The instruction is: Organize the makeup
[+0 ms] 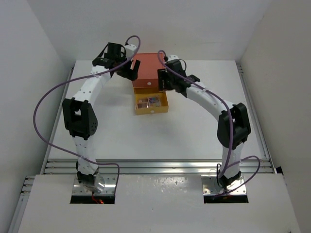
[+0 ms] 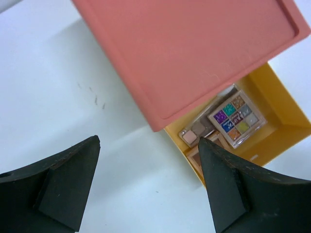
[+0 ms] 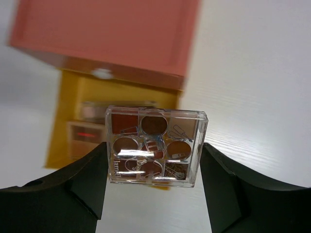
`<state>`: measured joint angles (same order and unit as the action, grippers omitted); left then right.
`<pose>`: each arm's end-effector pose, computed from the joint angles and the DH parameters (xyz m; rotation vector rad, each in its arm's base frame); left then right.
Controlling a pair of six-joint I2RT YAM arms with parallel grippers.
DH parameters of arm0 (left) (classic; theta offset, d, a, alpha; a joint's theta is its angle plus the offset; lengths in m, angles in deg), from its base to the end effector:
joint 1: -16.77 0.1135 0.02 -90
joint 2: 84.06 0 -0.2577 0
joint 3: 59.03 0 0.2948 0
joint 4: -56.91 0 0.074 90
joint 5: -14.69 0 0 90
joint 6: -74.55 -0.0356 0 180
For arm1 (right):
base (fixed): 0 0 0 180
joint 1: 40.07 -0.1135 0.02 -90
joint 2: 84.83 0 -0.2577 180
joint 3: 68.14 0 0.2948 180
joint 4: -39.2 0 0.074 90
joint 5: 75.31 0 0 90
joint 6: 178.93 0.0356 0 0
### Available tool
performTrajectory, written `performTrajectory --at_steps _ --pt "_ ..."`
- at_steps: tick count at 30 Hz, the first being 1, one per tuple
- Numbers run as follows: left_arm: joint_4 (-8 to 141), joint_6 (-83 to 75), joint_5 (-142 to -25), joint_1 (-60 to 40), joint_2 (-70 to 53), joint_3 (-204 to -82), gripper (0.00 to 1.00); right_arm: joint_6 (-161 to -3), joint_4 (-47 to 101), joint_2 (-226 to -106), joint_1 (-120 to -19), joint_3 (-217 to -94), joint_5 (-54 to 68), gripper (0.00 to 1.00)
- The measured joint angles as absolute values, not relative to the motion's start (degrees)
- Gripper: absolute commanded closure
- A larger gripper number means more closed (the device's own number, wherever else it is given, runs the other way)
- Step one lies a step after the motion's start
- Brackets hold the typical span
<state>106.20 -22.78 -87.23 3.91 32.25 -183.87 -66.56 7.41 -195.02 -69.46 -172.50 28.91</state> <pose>0.4938 -0.1203 0.3172 0.5065 2.2231 -0.2878 0.4296 0.2319 0.2592 0.0000 2.2133 0.2263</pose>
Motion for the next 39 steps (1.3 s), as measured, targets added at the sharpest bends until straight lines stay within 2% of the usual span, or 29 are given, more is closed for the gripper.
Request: performTrajectory --at_steps 9,11,12,13,17,23,27,29,33,34,36,37,39 --pt "104.43 -19.22 -89.52 5.11 31.44 -184.03 0.12 -63.74 13.13 -209.14 -75.3 -178.92 24.04 0.71" --pt "103.99 -19.24 -89.5 5.13 31.44 -184.03 0.12 -62.69 12.98 -212.29 -74.99 -179.69 23.86 0.67" --pt "103.86 -19.24 -89.46 5.13 31.44 -184.01 0.12 -62.21 12.8 -213.51 -74.81 -180.02 23.8 0.65" --pt "103.66 -19.24 -89.46 5.13 31.44 -184.01 0.12 -61.77 12.61 -214.48 -74.71 -180.1 23.73 0.54" --pt "102.96 -19.32 -89.24 5.13 31.44 -183.96 0.12 -60.55 11.76 -215.44 -74.38 -180.1 23.47 0.28" --pt "101.41 -19.57 -88.65 5.13 31.44 -183.96 0.12 -60.46 11.78 -215.44 -74.38 -180.96 21.74 0.11" --pt "100.21 -20.02 -87.99 5.13 31.44 -183.96 0.12 -61.23 12.02 -215.39 -74.4 -181.66 20.12 0.07" --pt "99.42 -20.42 -87.71 5.13 31.51 -183.96 0.12 -61.84 11.91 -215.09 -74.4 -181.66 19.56 0.11" --pt "97.54 -20.99 -87.21 5.13 33.06 -184.6 0.12 -63.02 12.54 -211.88 -74.44 -179.65 18.99 0.32" --pt "97.13 -21.05 -86.99 5.11 33.58 -184.68 0.12 -63.46 13.53 -209.78 -74.46 -177.57 18.94 0.49" --pt "96.08 -21.4 -86.25 4.94 34.92 -184.88 0.12 -64.35 14.86 -204.4 -74.62 -172.37 18.7 0.69" --pt "95.62 -21.51 -85.7 4.78 35.64 -184.97 0.12 -64.72 16.15 -201.49 -74.77 -169.77 18.79 0.88" --pt "94.79 -21.88 -84.56 4.54 37.02 -185.03 0.12 -65.45 18.31 -196.07 -75.25 -164.63 18.64 1.0"
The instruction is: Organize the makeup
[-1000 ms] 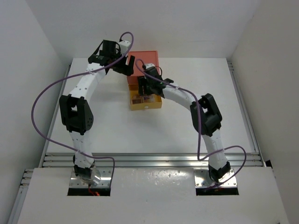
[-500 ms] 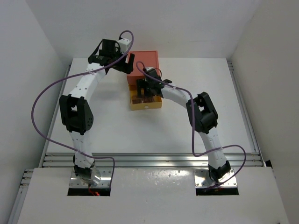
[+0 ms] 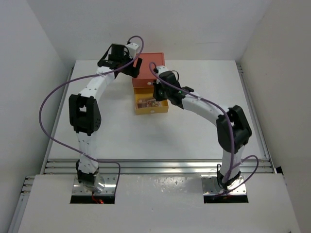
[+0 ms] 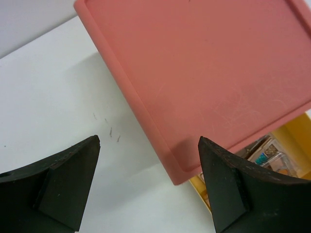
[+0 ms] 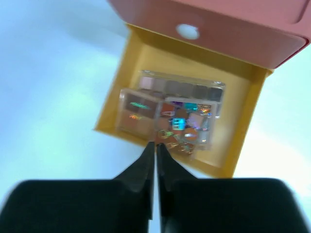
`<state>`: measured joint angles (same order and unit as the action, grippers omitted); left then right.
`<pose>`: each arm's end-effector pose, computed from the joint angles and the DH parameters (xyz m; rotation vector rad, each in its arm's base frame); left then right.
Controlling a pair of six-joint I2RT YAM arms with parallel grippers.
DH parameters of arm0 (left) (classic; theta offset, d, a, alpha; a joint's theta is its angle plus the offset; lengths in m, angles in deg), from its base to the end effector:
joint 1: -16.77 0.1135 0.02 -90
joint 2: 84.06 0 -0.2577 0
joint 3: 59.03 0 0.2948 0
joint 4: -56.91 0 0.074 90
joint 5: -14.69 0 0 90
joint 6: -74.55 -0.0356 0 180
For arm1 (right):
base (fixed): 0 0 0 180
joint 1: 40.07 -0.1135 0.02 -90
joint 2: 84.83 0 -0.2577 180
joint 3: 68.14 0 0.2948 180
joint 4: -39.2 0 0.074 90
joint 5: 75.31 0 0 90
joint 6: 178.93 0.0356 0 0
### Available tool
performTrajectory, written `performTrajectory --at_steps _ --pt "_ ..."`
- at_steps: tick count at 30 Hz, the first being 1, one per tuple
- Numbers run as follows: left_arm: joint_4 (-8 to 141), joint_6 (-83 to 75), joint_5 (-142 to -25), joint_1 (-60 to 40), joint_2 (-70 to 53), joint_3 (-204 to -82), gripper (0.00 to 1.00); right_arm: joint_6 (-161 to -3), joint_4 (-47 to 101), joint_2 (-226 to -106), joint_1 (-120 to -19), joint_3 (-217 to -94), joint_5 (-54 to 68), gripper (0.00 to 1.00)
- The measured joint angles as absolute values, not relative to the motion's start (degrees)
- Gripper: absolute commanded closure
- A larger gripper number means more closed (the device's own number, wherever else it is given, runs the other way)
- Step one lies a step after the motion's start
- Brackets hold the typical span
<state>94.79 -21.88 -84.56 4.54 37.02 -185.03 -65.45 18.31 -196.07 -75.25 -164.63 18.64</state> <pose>0.5249 -0.1196 0.3001 0.4407 2.1009 -0.2322 0.3998 0.2788 0.2148 -0.1885 2.2280 0.4951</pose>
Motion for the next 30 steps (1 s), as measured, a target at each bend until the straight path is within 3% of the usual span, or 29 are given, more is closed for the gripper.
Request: performTrajectory --at_steps 5,12,30 --pt "94.07 -22.47 -83.29 3.62 39.68 -185.06 0.12 -65.42 23.08 -188.16 -77.26 -154.47 16.02 1.0" --pt "91.62 -23.3 -81.87 2.81 40.25 -184.88 0.12 -62.34 28.1 -192.38 -78.09 -146.09 10.97 1.0" --pt "86.22 -22.91 -81.83 2.75 39.86 -181.91 0.12 -61.45 41.2 -205.71 -78.09 -153.55 19.21 1.0"
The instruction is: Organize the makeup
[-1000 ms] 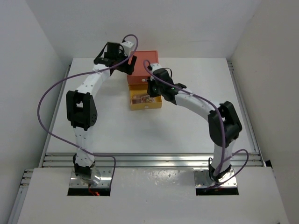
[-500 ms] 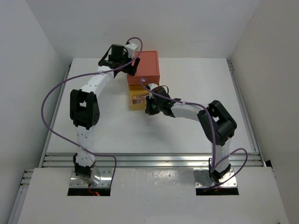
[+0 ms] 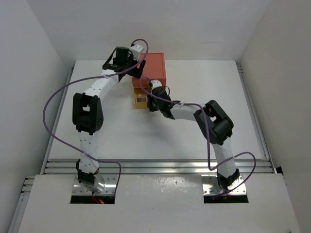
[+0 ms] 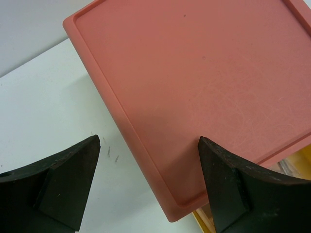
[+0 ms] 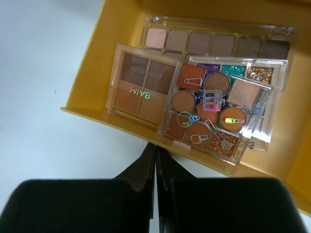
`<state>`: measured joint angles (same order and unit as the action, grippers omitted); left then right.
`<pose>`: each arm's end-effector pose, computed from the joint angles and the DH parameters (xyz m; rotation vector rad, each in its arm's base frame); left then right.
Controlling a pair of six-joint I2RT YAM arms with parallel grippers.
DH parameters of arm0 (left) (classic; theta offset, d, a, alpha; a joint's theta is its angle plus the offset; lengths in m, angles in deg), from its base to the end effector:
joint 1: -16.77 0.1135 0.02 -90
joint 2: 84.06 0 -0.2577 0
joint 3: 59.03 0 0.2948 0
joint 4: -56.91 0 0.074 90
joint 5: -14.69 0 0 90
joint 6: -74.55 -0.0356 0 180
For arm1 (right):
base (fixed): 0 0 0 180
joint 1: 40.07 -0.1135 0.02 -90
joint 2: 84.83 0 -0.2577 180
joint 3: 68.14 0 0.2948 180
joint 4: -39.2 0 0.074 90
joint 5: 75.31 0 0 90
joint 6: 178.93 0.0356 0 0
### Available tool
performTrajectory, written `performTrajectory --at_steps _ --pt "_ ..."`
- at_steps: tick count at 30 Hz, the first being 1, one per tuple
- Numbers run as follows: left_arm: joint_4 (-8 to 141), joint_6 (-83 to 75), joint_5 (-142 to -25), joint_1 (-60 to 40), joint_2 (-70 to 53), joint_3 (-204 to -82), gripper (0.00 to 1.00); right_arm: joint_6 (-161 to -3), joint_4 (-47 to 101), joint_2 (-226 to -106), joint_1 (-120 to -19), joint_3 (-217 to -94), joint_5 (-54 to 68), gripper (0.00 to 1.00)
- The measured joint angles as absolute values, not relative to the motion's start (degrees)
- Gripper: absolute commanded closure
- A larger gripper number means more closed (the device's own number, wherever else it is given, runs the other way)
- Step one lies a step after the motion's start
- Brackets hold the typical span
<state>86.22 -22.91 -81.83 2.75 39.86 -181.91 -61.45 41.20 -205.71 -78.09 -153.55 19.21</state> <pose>0.5355 -0.1379 0.2667 0.4590 2.0516 -0.1884 0.3828 0.2957 0.1032 -0.1562 2.2042 0.5692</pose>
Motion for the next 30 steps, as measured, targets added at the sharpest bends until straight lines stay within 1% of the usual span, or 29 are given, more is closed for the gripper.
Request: performTrajectory --at_steps 8,12,16,24,30 --pt "85.5 -22.87 -81.87 2.75 39.64 -181.21 0.13 -65.64 49.68 -211.35 -78.12 -157.37 25.57 1.0" --pt "85.17 -22.73 -81.9 2.75 39.57 -180.97 0.13 -69.12 55.51 -217.03 -78.12 -160.94 29.35 1.0" --pt "84.71 -22.69 -82.09 2.75 39.53 -180.71 0.13 -71.3 56.32 -221.34 -78.01 -165.04 32.36 1.0" --pt "84.1 -22.69 -82.38 2.81 39.46 -180.36 0.13 -72.88 56.32 -225.58 -77.18 -173.83 35.47 1.0" --pt "83.97 -22.69 -82.42 2.99 39.46 -180.31 0.13 -73.36 57.02 -226.34 -76.83 -176.21 35.91 1.0"
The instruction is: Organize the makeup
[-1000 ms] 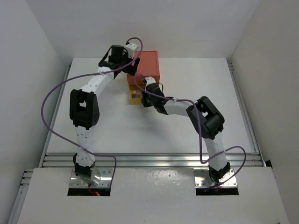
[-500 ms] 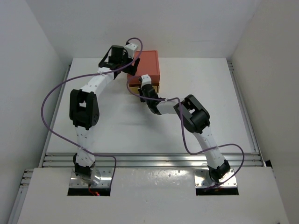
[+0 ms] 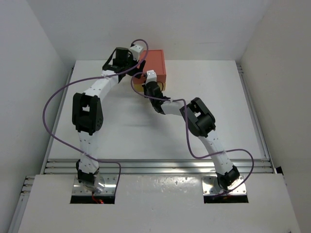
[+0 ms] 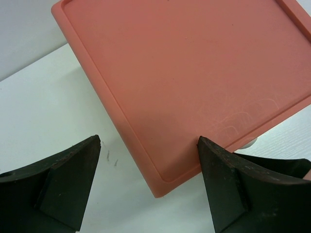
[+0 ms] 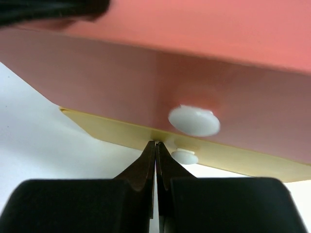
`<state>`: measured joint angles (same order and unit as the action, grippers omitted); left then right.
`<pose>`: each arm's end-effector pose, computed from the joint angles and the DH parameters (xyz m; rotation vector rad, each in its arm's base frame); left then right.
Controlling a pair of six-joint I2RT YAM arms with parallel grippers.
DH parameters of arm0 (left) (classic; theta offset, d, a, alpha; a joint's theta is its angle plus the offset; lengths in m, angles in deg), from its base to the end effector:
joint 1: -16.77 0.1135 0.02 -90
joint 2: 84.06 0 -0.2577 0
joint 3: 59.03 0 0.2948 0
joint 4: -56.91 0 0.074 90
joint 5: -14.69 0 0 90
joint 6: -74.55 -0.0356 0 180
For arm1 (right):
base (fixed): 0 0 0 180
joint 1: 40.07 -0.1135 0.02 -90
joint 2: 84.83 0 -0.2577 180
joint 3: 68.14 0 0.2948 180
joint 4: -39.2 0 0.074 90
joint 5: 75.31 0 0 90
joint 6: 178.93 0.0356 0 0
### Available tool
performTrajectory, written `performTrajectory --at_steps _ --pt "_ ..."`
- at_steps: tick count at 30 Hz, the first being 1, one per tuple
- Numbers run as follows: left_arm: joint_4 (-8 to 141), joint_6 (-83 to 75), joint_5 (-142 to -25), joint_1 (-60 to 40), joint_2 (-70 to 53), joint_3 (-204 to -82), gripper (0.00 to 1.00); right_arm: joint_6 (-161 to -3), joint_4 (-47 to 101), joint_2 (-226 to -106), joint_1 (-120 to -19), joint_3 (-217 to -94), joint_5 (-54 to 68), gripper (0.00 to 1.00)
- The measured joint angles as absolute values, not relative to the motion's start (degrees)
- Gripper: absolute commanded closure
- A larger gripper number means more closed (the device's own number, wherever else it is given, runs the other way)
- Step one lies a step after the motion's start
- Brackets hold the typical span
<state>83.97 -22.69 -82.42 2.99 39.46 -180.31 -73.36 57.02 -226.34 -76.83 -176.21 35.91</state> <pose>0.5353 -0.1358 0.2633 0.4544 2.0338 -0.1987 0.4651 0.3314 0.0826 -0.0802 1.8333 0.3024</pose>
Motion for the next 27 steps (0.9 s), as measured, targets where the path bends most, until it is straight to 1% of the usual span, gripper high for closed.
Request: performTrajectory --at_steps 3,5,6,8,9,11,12,13,15,16,18,20,23,27 --pt "84.06 -22.69 -82.51 2.99 39.46 -180.4 0.13 -73.27 60.47 -224.88 -76.8 -171.54 35.93 1.0" --pt "84.49 -22.67 -82.57 2.99 39.46 -180.57 0.13 -73.1 62.7 -221.67 -76.98 -164.21 35.84 1.0" --pt "84.82 -22.69 -82.57 2.99 39.46 -180.77 0.13 -73.07 62.81 -219.66 -77.0 -160.48 35.8 0.98" --pt "85.87 -22.71 -82.57 2.99 39.51 -181.47 0.13 -72.81 63.97 -214.74 -77.22 -152.21 35.56 0.93" --pt "86.53 -22.71 -82.55 3.01 39.59 -181.82 0.13 -72.53 64.12 -211.53 -77.46 -147.82 35.66 0.85" --pt "88.54 -22.73 -82.57 3.21 39.77 -183.07 0.13 -72.05 64.78 -204.18 -77.74 -139.08 35.29 0.76" --pt "89.61 -22.71 -82.62 3.3 39.84 -183.66 0.13 -71.85 64.36 -200.23 -77.9 -135.21 35.18 0.65" --pt "90.85 -22.69 -82.7 3.43 39.9 -184.38 0.13 -71.54 63.49 -195.85 -77.92 -131.73 34.88 0.55" --pt "94.13 -22.47 -83.01 3.84 40.27 -186.83 0.12 -70.91 58.11 -187.61 -76.89 -127.58 34.24 0.33" --pt "95.14 -22.41 -83.12 4.17 40.34 -187.98 0.12 -70.28 53.98 -183.61 -75.75 -126.9 34.24 0.13" --pt "96.73 -22.21 -83.4 4.98 40.27 -189.89 0.11 -69.1 45.24 -177.19 -72.17 -127.54 33.83 0.0" --pt "96.95 -21.9 -83.54 6.22 39.68 -191.02 0.09 -68.4 33.85 -172.6 -66.9 -130.03 33.78 0.0" --pt "98.74 -20.79 -83.05 9.0 37.19 -191.02 0.08 -68.18 16.5 -170.54 -58.38 -135.19 34.09 0.0" --pt "98.77 -19.41 -79.97 14.18 31.94 -188.42 0.07 -68.18 1.29 -170.06 -50.23 -136.22 31.38 0.0"
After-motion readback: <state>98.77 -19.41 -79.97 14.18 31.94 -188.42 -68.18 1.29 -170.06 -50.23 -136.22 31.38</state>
